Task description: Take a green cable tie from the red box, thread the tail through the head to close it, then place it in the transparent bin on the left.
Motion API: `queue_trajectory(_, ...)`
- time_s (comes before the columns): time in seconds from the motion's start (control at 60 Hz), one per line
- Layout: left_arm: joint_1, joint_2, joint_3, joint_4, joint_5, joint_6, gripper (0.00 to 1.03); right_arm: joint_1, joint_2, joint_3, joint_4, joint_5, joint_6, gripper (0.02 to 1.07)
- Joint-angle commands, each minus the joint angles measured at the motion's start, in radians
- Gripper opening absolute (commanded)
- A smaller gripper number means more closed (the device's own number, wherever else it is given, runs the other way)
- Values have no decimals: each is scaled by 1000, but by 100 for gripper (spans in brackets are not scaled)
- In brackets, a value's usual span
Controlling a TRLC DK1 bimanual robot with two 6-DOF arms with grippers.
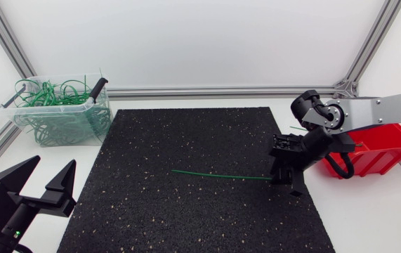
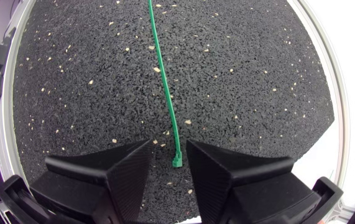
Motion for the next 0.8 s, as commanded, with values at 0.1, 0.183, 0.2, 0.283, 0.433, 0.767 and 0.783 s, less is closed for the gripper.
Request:
queue_trajectory(0.1, -10, 9, -36, -36, -3, 22, 96, -4, 57, 21, -15, -3, -35, 34)
queue_trajectory(0.183, -12, 9, -36, -36, -3, 22, 96, -1, 69, 30, -15, -3, -35, 29)
queue_trajectory(0.2, -12, 11, -36, -36, -3, 22, 96, -1, 70, 33, -15, -3, -35, 29)
queue_trajectory(0.283, -12, 11, -36, -36, -3, 22, 96, -1, 76, 41, -15, -3, -35, 29)
queue_trajectory(0.433, -12, 9, -36, -34, -3, 22, 96, -1, 83, 43, -23, 0, -39, 29)
queue_trajectory(0.767, -16, 11, -36, -34, -4, 22, 96, 25, 60, -11, -22, 6, -42, 24)
queue_trajectory(0.783, -16, 13, -36, -34, -4, 22, 96, 29, 57, -17, -23, 8, -42, 24)
